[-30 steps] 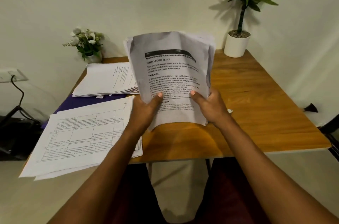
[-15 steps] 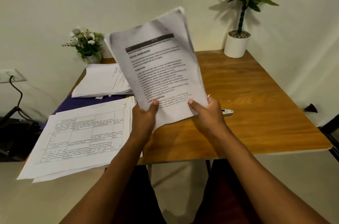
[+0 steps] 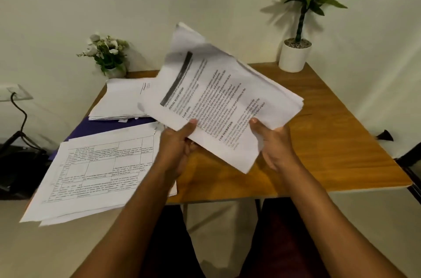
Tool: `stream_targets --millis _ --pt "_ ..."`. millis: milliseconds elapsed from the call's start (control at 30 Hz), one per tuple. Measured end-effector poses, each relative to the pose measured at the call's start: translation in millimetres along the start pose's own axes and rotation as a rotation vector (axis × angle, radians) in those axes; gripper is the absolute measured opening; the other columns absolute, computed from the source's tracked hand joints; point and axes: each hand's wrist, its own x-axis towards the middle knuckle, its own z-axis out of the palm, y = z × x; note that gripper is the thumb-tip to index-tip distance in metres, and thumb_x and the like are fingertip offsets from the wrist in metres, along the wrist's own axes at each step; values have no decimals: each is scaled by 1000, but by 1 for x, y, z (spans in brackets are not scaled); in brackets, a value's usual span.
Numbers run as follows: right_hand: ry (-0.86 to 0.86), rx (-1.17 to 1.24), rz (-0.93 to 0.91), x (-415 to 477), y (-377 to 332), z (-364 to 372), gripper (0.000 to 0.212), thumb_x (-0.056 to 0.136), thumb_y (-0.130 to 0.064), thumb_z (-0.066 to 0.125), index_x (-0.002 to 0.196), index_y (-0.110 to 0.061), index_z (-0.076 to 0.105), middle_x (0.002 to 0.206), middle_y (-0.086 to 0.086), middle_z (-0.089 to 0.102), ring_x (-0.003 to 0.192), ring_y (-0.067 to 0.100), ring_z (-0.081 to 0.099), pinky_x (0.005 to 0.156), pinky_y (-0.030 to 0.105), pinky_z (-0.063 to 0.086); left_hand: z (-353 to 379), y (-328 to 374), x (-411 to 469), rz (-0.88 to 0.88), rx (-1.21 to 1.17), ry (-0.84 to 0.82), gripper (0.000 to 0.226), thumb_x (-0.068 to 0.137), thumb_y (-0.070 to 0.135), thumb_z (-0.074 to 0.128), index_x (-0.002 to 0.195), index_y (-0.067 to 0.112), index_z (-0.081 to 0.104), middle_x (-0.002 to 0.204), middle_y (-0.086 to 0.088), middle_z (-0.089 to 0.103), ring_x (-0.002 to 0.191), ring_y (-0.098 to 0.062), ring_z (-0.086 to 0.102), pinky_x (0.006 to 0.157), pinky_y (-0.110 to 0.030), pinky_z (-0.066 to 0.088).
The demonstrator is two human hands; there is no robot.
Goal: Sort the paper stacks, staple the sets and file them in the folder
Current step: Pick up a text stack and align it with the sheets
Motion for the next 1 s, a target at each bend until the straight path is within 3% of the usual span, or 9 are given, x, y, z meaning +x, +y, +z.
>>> stream_targets --millis 67,133,267,333,533,600,833,1000 --pt "13 -104 20 -2 -7 -17 33 93 5 63 117 -17 64 114 4 76 108 25 72 89 48 60 -17 27 7 44 86 89 41 95 4 66 135 9 59 124 -11 72 106 -27 73 71 -34 62" --pt "0 -203 5 1 -17 -32 32 91 3 66 115 -19 65 111 1 77 107 24 72 86 43 61 -30 52 16 74 281 103 34 94 8 68 127 15 66 119 -5 74 104 -27 73 78 -39 62" --pt "-46 -412 -43 5 -38 -47 27 85 -10 76 105 -29 71 108 -7 77 105 20 73 94 47 58 -35 81 24 87 683 -61 27 90 13 73 117 15 71 105 -3 78 101 -30 74 85 -46 60" --pt "-76 -491 -62 4 -42 -46 25 85 -14 77 97 -35 74 106 -12 77 103 15 73 96 47 56 -28 81 19 116 769 -144 22 92 20 72 113 15 70 103 -1 78 97 -24 75 84 -42 62" --pt "-50 -570 -67 3 -37 -36 22 91 -17 75 95 -37 67 89 -30 73 89 -2 71 91 40 57 -19 52 11 232 753 -56 27 90 38 73 112 24 66 106 2 76 93 -17 76 83 -41 63" --pt "-48 -582 -61 3 -36 -37 20 90 -18 76 94 -36 67 91 -25 73 90 3 72 90 42 58 -20 46 8 291 710 -5 20 90 35 73 106 25 65 102 5 75 90 -13 76 79 -35 63" --pt "-82 -574 -97 4 -45 -38 23 89 -17 77 99 -35 69 101 -17 75 97 12 73 88 41 59 -25 44 -2 350 643 -65 14 91 27 70 103 26 64 92 17 77 91 -10 75 72 -25 61" --pt "-90 -599 -51 -1 -26 -39 22 90 -16 75 99 -35 68 98 -19 75 94 3 72 87 36 58 -38 23 -8 240 649 -54 29 86 30 77 112 22 67 104 5 78 97 -19 75 89 -49 60"
